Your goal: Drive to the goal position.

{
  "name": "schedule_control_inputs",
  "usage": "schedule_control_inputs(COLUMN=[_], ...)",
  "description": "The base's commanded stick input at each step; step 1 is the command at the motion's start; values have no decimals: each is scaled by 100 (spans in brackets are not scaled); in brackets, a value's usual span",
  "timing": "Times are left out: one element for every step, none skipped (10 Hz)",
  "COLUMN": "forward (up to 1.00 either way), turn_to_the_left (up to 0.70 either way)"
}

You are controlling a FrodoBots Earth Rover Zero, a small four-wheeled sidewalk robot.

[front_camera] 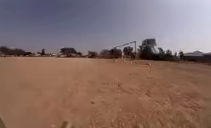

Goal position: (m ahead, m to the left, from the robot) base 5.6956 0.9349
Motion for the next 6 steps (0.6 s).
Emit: schedule_control_inputs(forward=[100,100,100,100,100,100], turn_to_the_left=[0,0,0,0,0,0])
